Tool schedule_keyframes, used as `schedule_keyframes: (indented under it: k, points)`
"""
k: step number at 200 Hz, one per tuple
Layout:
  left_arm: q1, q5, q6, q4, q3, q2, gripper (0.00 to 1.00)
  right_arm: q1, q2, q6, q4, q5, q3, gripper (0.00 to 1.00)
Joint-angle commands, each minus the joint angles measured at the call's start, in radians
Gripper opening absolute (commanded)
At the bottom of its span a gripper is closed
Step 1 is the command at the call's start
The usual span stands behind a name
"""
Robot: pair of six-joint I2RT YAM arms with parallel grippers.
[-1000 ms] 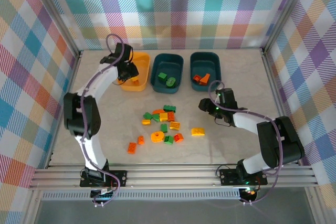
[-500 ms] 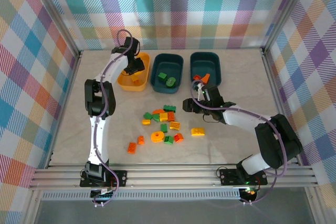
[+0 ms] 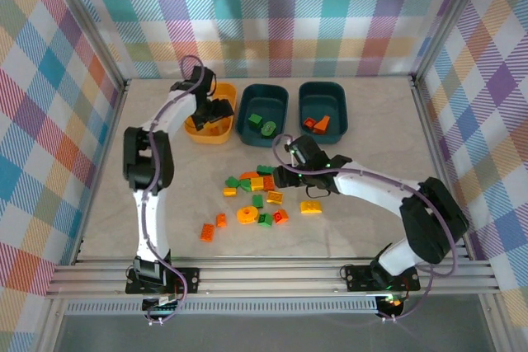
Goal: Sort the legos into containers by color
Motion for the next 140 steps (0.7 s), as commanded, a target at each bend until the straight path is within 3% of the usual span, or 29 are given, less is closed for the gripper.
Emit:
schedule_keyframes:
  k: [1, 25, 49, 79, 107, 140]
  points:
    - [-0.009, 0.082, -0.086, 0.188, -0.214, -0.293, 0.88, 0.000, -0.118, 0.069, -0.147, 0.098, -0.036, 0.67]
    - [-0.060, 0.060, -0.145, 0.336, -0.555, -0.549, 0.92, 0.001, -0.214, 0.139, -0.235, 0.116, -0.090, 0.69]
    - [-0.098, 0.076, -0.215, 0.443, -0.875, -0.751, 0.93, 0.046, -0.275, 0.140, -0.247, -0.010, -0.131, 0.67]
    - [-0.122, 0.070, -0.334, 0.587, -1.191, -0.985, 0.94, 0.095, -0.275, 0.227, -0.384, 0.096, -0.154, 0.68]
    - [-0.128, 0.039, -0.345, 0.544, -1.281, -1.111, 0.97, 0.095, -0.287, 0.332, -0.383, 0.066, -0.205, 0.67]
    - [-0.127, 0.001, -0.299, 0.463, -1.240, -1.136, 0.99, 0.095, -0.305, 0.420, -0.189, -0.088, -0.318, 0.69]
